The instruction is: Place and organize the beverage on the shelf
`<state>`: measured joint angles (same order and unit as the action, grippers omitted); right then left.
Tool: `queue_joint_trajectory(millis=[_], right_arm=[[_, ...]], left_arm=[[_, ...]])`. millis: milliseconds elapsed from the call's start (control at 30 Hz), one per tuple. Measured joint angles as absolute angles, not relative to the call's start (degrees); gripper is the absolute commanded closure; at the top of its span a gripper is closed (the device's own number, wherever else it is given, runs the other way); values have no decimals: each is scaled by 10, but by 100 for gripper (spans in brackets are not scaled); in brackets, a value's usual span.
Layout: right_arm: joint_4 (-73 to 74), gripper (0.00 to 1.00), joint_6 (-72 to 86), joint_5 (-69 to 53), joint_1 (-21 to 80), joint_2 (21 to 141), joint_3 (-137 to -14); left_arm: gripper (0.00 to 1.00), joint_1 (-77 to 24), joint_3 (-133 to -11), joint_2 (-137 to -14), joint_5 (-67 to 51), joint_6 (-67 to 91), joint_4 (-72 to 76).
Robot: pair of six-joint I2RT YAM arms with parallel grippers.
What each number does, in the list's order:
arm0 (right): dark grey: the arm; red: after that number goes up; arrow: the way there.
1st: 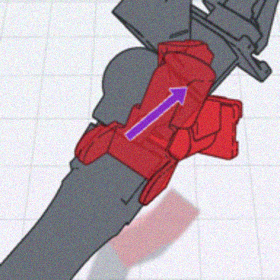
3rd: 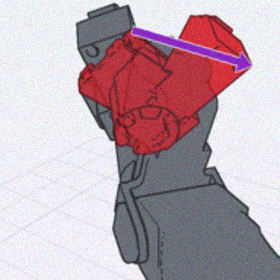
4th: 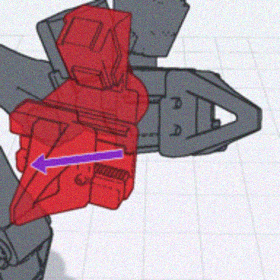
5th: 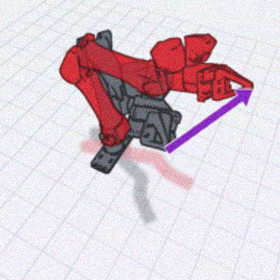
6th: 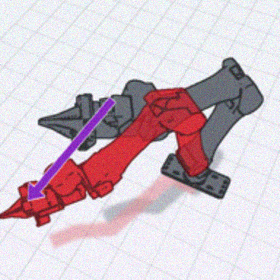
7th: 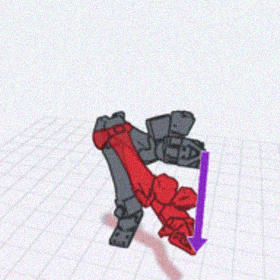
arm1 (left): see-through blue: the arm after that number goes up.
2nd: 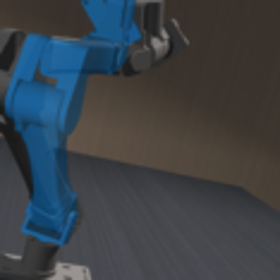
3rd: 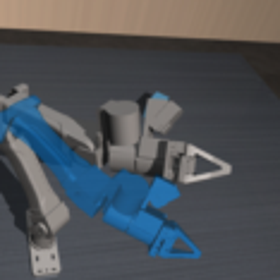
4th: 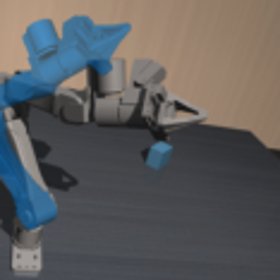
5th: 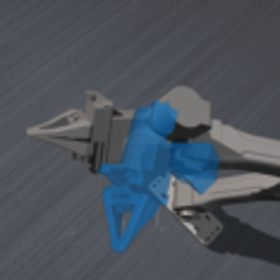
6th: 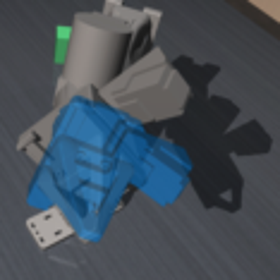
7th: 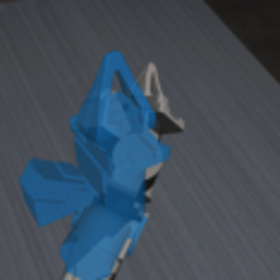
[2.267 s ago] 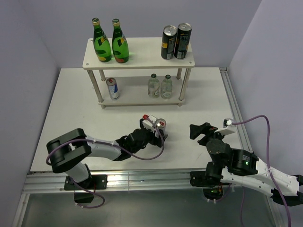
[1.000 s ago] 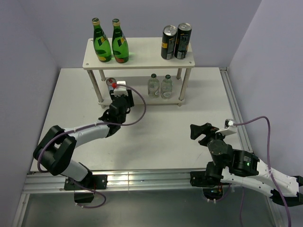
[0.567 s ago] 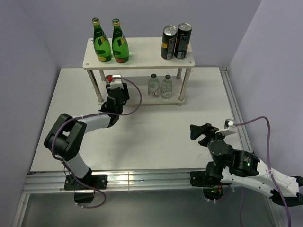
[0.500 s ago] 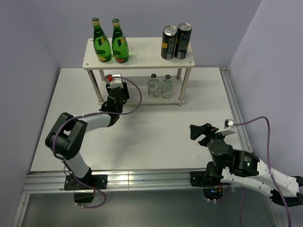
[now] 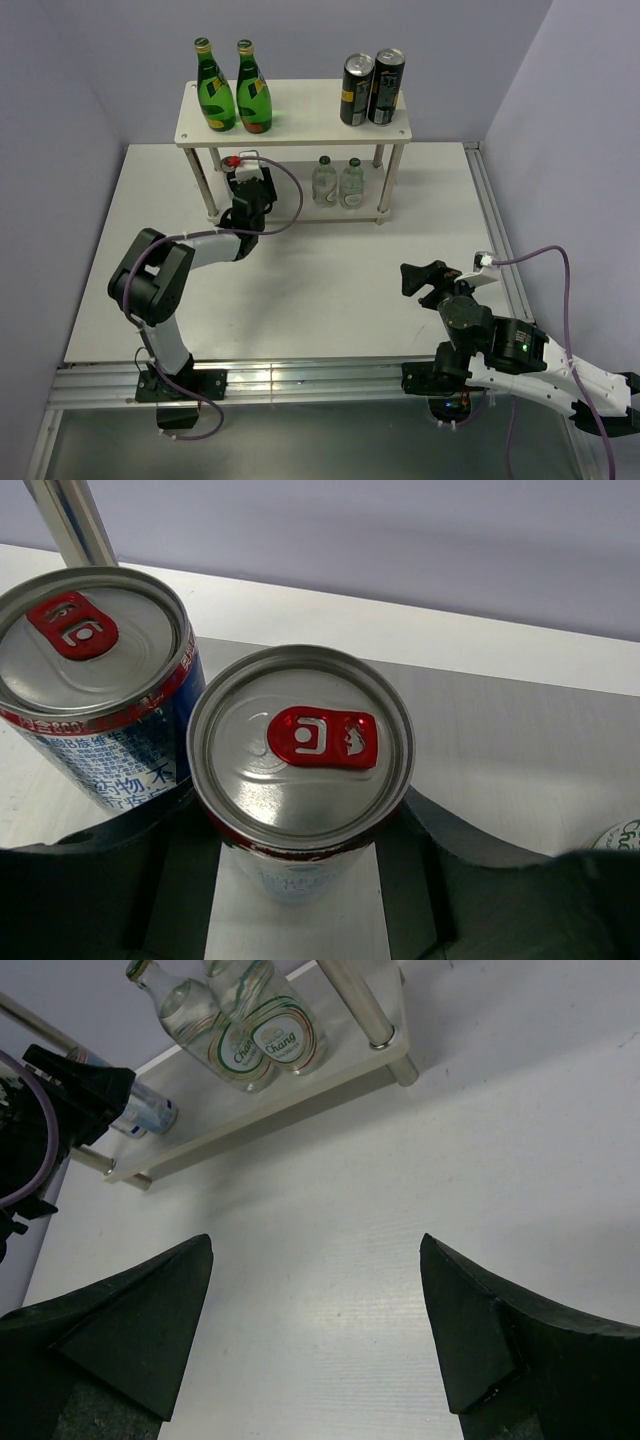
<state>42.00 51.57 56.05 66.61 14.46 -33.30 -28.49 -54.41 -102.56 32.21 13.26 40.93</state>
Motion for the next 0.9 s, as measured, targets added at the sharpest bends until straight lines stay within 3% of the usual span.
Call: queue_joint_trajectory(millis=[33,233,600,900], right_arm=[[420,9,516,561,666,145,-333],[420,9,516,561,666,145,-333],[420,9,516,561,666,146,-333],[420,9,516,561,666,148,-333]], left_arm=[[38,-285,-546,-1027,323,133,410],[13,-285,-550,-1028,323,143,411],[2,-326,-526,-997,349,148,395],[1,-396,-412,-837,425,193,310]])
